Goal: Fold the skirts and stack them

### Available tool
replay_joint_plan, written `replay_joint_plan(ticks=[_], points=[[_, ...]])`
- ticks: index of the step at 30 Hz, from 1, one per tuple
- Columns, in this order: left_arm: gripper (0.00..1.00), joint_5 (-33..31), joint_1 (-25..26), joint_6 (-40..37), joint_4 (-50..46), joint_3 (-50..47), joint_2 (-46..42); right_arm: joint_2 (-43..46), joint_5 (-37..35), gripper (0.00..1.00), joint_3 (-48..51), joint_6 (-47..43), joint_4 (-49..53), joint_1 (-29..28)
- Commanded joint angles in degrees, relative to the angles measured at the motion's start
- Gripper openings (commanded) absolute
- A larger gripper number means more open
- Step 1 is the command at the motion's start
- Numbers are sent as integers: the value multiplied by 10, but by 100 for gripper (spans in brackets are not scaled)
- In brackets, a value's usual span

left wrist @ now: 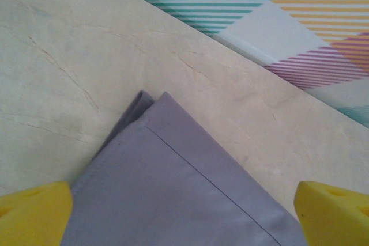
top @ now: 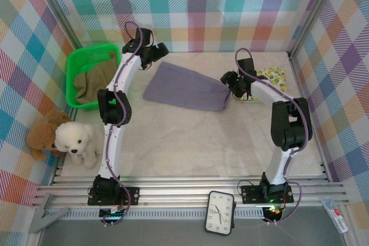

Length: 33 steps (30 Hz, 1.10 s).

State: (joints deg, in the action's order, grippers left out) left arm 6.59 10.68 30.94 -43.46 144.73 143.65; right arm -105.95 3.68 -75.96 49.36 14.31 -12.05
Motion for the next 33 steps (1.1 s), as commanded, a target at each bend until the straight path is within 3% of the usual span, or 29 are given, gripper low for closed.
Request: replay_joint_plan(ticks=[1,2,10,16,20,28,33], points=[[100,60,-5,-17,-19,-29,-60,50,49,89,8,-28,-2,-15],[100,74,-5,-16,-17,-43,-66,49,66,99,8,-33,-8,-21],[100,186,8,10,6,-100,-42,-38,170,99,-38,-36,-28,-51],[100,201,15,14,4,-138,-18,-99,156,99,-102,-40,57,-55],[100,185,16,22,52,-258,-58,-112,185,99,-88,-64,59,-54],[100,178,15,25,115,-455,-133,-120,229,99,-70,-195,105,-55],[100,161,15,42,171,-619,-232,-99,280,99,-13,-224,85,-59]])
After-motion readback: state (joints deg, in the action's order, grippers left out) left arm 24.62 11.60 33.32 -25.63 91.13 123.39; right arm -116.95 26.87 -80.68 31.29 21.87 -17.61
